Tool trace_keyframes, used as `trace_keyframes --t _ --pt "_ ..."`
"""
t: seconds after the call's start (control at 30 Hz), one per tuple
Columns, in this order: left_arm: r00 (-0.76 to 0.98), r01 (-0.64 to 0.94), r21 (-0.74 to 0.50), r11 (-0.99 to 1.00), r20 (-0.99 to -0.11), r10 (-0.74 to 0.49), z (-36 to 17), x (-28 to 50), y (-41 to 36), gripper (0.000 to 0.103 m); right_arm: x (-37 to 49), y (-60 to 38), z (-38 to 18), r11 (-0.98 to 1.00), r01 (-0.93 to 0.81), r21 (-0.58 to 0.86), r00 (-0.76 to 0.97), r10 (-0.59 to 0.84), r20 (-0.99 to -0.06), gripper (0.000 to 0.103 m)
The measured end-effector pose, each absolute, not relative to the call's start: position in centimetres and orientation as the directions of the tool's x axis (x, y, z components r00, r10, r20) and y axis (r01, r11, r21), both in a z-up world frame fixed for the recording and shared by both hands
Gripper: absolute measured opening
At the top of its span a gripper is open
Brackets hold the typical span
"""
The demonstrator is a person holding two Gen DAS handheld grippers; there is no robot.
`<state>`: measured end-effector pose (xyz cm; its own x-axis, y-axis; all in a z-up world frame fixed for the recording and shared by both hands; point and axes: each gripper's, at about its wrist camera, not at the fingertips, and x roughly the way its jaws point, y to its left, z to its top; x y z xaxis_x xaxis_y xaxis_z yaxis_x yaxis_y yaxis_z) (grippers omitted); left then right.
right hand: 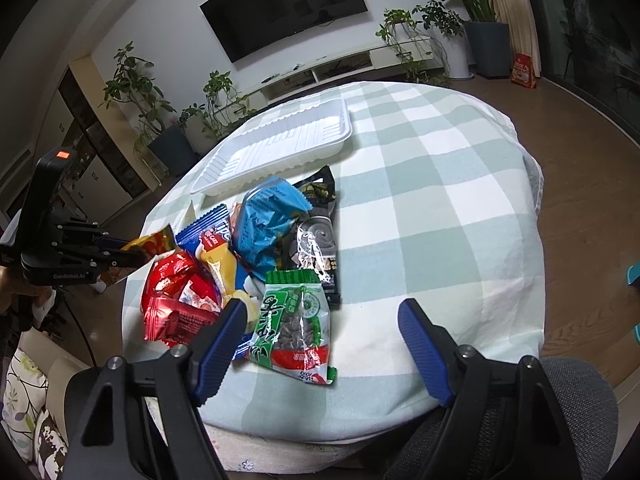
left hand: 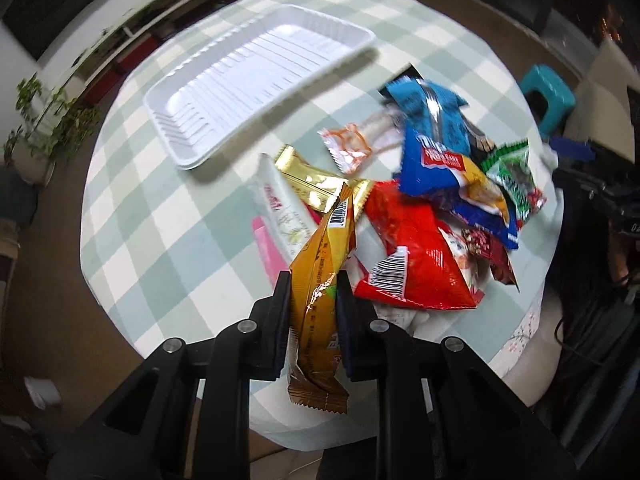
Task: Organize snacks
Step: 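Grasp the orange wafer bar with the left gripper while the right gripper approaches the green seaweed pack, then lift the orange wafer bar with the left gripper while the right gripper grasps the green seaweed pack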
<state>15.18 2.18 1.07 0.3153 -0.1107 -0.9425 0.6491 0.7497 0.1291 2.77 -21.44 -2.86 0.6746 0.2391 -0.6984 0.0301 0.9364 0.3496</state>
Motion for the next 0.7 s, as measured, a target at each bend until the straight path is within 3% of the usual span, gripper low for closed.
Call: trace_keyframes --t 0.23,0.4,0.7 --pt "0.398 0.529 -0.059 0.846 -0.864 -0.309 4.2 13.7 6.2 0.018 4.4 -21.3 -0.6 0.955 -0.013 0.295 0.706 0.218 -0.674 0.080" --pt "0.475 0.459 -0.241 0.855 -0.747 -0.465 6.0 11.3 8.4 0.018 5.3 -21.2 -1.9 0.947 -0.023 0.320 0.609 0.267 -0.747 0.077" --pt "0.471 0.449 -0.356 0.819 -0.685 -0.556 3.4 7.1 6.4 0.018 5.1 -18.8 -4.1 0.963 -0.014 0.268 0.548 0.232 -0.804 0.074"
